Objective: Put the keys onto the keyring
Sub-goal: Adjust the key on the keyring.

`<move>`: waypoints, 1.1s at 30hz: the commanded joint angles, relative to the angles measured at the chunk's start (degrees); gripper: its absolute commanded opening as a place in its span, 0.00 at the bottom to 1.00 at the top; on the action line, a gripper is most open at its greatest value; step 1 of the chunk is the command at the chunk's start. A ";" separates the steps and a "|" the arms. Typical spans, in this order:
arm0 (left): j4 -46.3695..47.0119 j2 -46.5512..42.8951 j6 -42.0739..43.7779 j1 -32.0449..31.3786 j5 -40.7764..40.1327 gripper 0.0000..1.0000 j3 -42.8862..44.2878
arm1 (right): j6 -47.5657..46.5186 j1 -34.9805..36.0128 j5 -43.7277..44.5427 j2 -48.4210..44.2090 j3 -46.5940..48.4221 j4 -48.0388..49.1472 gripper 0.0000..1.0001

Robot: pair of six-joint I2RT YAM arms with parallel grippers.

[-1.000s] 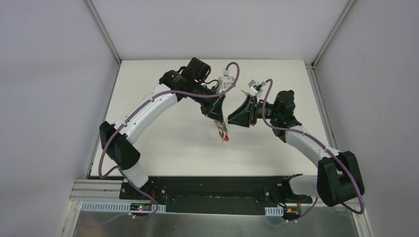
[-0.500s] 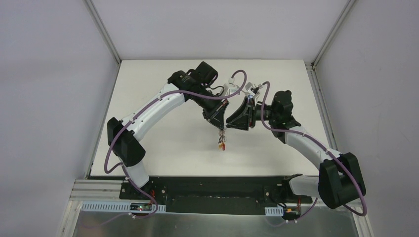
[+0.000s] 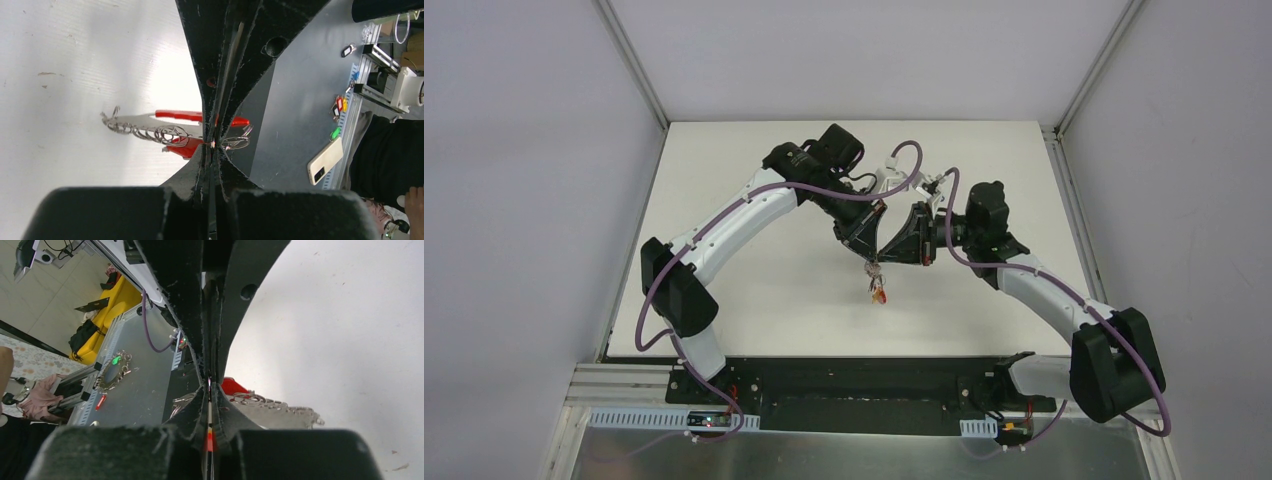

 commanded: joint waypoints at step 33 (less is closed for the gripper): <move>20.45 -7.96 -7.31 4.57 8.86 0.03 -12.17 | 17.20 -3.06 1.86 2.45 -1.86 22.74 0.00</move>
